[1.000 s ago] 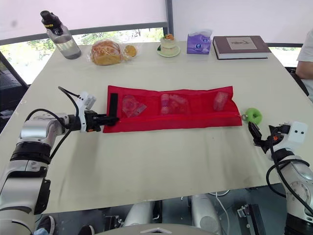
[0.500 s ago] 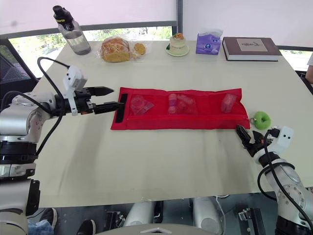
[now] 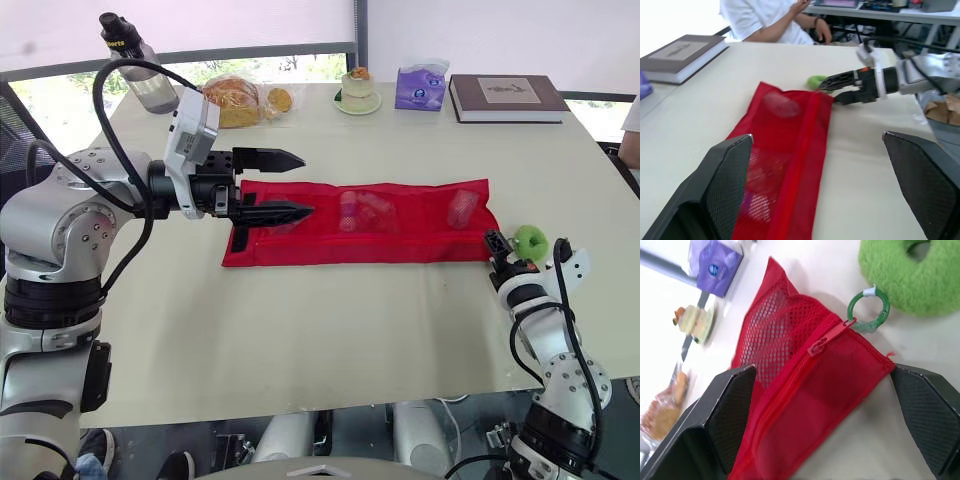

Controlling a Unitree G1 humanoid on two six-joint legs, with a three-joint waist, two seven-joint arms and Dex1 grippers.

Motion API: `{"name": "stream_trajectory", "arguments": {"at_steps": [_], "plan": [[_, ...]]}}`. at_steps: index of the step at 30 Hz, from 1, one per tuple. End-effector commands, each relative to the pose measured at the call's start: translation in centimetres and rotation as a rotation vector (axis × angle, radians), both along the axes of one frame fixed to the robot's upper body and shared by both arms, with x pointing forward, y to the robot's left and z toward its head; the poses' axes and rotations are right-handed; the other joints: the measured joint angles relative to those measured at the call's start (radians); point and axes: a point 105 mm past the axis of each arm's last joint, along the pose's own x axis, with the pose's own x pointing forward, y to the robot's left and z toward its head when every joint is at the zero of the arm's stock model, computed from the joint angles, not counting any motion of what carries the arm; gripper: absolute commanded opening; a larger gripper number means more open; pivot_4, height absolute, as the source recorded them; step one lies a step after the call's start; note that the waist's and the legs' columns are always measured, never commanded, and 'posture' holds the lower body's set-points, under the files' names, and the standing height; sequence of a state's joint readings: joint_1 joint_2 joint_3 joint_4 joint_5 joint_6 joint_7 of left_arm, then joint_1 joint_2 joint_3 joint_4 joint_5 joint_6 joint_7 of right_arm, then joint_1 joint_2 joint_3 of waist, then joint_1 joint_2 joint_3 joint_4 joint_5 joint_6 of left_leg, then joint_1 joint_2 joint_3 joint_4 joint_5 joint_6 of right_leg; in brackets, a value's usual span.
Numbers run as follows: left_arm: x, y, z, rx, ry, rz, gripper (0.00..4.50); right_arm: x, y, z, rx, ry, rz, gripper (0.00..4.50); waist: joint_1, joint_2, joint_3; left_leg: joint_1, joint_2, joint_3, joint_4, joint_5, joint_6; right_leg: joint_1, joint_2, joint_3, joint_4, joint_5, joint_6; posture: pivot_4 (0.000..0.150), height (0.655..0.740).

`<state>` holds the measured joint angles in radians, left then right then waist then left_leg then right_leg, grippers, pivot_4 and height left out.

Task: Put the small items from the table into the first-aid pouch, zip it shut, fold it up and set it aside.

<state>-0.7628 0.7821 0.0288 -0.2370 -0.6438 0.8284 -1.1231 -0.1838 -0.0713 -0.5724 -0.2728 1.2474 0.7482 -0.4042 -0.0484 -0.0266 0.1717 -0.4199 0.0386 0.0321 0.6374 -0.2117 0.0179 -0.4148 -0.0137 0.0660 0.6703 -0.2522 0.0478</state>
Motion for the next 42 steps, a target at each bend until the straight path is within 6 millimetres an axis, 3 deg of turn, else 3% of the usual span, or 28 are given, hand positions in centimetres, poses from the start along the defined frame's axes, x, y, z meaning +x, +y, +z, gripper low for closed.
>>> {"name": "stream_trajectory", "arguments": {"at_steps": [1, 8, 11, 16, 17, 18, 21, 28, 31, 34, 37, 39, 41, 42], "plan": [[-0.9, -0.5, 1.1, -0.011, -0.046, -0.028, 4.42, 0.9, 0.8, 0.9, 0.019, -0.044, 0.032, 4.5, -0.001, 0.0, 0.0, 0.0, 0.0, 0.0, 0.0, 0.0, 0.0, 0.0, 0.0, 0.0, 0.0, 0.0, 0.0, 0.15, 0.74], [-1.3, -0.8, 1.0, -0.023, -0.045, -0.034, 4.42, 2.0, 1.8, 0.8, -0.002, -0.077, 0.074, 4.5, -0.004, 0.0, 0.0, 0.0, 0.0, 0.0, 0.0, 0.0, 0.0, 0.0, 0.002, 0.0, 0.0, 0.0, 0.0, 0.15, 0.74], [-1.3, -0.9, 1.0, -0.031, -0.044, -0.028, 4.5, 2.3, 1.5, 0.4, -0.017, -0.078, 0.059, 3.26, -0.006, 0.0, 0.0, 0.0, 0.0, 0.0, 0.0, 0.0, 0.0, 0.0, 0.002, 0.0, 0.0, 0.0, 0.0, 0.15, 0.74], [-1.2, -0.7, 0.8, -0.03, -0.036, -0.017, 4.5, 2.7, 1.3, 0.0, -0.043, -0.092, 0.044, 0.64, -0.008, 0.0, 0.0, 0.0, 0.0, 0.0, 0.0, 0.0, 0.0, 0.0, 0.002, 0.0, 0.0, 0.0, 0.0, 0.15, 0.74], [-1.2, -0.7, 0.8, -0.027, -0.034, -0.013, 4.5, 2.7, 1.3, 0.0, -0.054, -0.093, 0.04, 0.21, -0.008, 0.0, 0.0, 0.0, 0.0, 0.0, 0.0, 0.0, 0.0, 0.0, 0.002, 0.0, 0.0, 0.0, 0.0, 0.15, 0.74], [-1.1, -0.6, 0.8, -0.028, -0.032, -0.007, 4.5, 2.7, 1.1, -0.1, -0.065, -0.095, 0.028, 0.08, -0.008, 0.0, 0.0, 0.0, 0.0, -0.001, 0.0, 0.0, 0.0, 0.0, 0.002, 0.0, 0.0, 0.0, 0.0, 0.15, 0.74], [-1.0, -0.5, 0.9, -0.035, -0.024, -0.003, 4.5, 2.3, 0.3, -0.1, -0.112, -0.097, 0.011, 0.08, -0.005, 0.0, 0.0, 0.0, 0.0, -0.001, 0.001, 0.0, 0.0, 0.001, 0.002, 0.001, 0.0, 0.0, 0.0, 0.15, 0.74], [-1.3, -1.0, 1.1, -0.046, -0.013, -0.038, 4.5, -1.1, -4.4, 0.8, -0.416, -0.079, 0.031, 0.08, 0.02, 0.001, 0.0, -0.005, -0.002, -0.001, 0.001, 0.0, 0.0, 0.001, 0.001, 0.0, -0.004, 0.0, 0.0, 0.15, 0.74], [-1.4, -1.0, 1.1, -0.034, -0.014, -0.052, 4.5, -2.5, -6.7, 2.4, -0.636, -0.065, 0.014, 0.08, 0.019, 0.002, 0.0, -0.009, -0.002, -0.003, 0.001, 0.0, 0.0, 0.0, 0.002, -0.001, -0.006, 0.0, 0.0, 0.15, 0.74], [-1.4, -0.9, 1.1, -0.031, -0.018, -0.055, 4.5, -3.2, -7.3, 4.8, -0.815, -0.095, 0.036, 0.08, 0.018, 0.002, 0.0, -0.01, -0.002, -0.004, 0.001, 0.0, 0.0, -0.001, 0.002, -0.001, -0.006, 0.0, 0.0, 0.15, 0.74], [-1.4, -0.9, 1.4, -0.036, -0.026, -0.057, 4.5, -3.3, -6.4, 7.9, -0.93, -0.173, 0.094, 0.08, 0.01, 0.002, 0.0, -0.01, -0.002, -0.005, 0.002, 0.0, 0.0, 0.0, 0.004, -0.002, -0.006, 0.0, 0.0, 0.15, 0.74], [-1.4, -0.9, 1.5, -0.037, -0.03, -0.057, 4.5, -3.1, -4.7, 9.7, -0.976, -0.244, 0.179, 0.08, 0.007, 0.002, 0.0, -0.01, -0.002, -0.008, 0.003, 0.0, 0.0, 0.0, 0.006, -0.002, -0.006, 0.0, 0.001, 0.15, 0.74], [-1.3, -0.9, 1.6, -0.039, -0.034, -0.056, 4.5, -2.8, -1.2, 11.3, -1.071, -0.342, 0.342, 0.08, 0.005, 0.003, 0.001, -0.01, -0.001, -0.009, 0.006, 0.0, 0.0, 0.0, 0.01, 0.001, -0.005, 0.0, 0.002, 0.15, 0.74], [-1.3, -0.9, 1.7, -0.04, -0.036, -0.055, 4.5, -2.6, 2.7, 11.3, -1.116, -0.411, 0.514, 0.08, 0.004, 0.003, 0.001, -0.01, -0.001, -0.009, 0.006, 0.0, 0.0, 0.0, 0.011, 0.002, -0.005, 0.0, 0.002, 0.15, 0.74]]}}
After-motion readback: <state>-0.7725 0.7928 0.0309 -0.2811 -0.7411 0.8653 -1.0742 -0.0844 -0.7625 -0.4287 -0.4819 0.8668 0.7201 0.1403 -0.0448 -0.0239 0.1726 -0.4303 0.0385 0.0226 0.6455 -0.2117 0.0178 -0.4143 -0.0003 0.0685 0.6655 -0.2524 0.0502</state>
